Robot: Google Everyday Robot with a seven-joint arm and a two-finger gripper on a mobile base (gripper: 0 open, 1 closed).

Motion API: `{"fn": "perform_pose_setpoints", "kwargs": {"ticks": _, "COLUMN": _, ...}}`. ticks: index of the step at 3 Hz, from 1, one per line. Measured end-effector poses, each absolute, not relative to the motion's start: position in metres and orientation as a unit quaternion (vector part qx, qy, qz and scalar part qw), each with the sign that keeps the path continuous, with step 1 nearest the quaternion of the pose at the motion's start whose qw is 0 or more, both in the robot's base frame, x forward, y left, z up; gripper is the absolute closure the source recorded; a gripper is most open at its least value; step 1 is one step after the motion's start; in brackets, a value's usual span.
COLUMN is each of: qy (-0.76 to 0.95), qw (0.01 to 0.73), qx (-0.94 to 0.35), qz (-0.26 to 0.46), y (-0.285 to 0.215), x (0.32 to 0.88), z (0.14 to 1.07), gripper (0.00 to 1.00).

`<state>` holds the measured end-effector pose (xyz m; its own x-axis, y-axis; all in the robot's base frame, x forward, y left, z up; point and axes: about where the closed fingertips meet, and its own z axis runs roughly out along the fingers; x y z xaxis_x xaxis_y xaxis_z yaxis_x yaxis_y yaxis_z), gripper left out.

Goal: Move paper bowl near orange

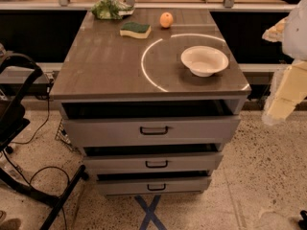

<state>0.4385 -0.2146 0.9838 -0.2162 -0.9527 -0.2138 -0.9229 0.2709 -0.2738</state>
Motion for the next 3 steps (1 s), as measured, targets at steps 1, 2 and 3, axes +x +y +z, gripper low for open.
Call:
{"fn": "perform_pose_setpoints", "kwargs": {"ticks": 1, "qy": 0.779, "qw": 0.171, "qx": -0.602, "qz": -0.044, "y": -0.215, "x": 0.438, "z": 0.984, "gripper": 0.00}}
{"fn": "perform_pose_setpoints", "kwargs": {"ticks": 2, "qy": 0.773, "qw": 0.190, "qx": -0.603, "qz": -0.056, "y": -0.216, "x": 0.443, "z": 0.983, "gripper": 0.00}}
{"fn": "perform_pose_setpoints", "kwargs": {"ticks": 3, "qy": 0.756, "qw": 0.235, "qx": -0.604, "qz": -0.090, "y": -0.220, "x": 0.464, "z": 0.976, "gripper": 0.00}}
